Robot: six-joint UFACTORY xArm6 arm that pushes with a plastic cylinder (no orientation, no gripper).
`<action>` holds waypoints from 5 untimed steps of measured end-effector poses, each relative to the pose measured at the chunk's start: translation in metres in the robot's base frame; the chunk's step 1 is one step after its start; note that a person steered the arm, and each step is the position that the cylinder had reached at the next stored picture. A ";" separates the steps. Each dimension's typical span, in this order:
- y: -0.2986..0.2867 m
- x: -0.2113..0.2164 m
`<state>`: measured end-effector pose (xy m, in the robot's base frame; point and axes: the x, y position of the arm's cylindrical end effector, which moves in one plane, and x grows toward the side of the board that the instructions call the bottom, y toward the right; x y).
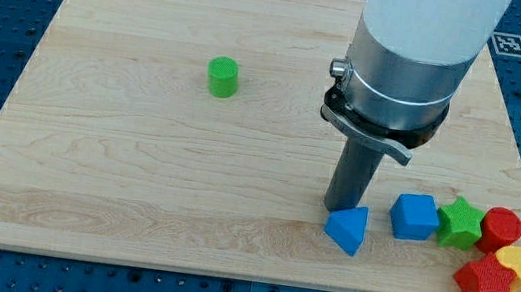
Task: Push blue triangle towards red star
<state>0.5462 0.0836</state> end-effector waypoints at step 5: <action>-0.026 0.003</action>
<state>0.5492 0.0574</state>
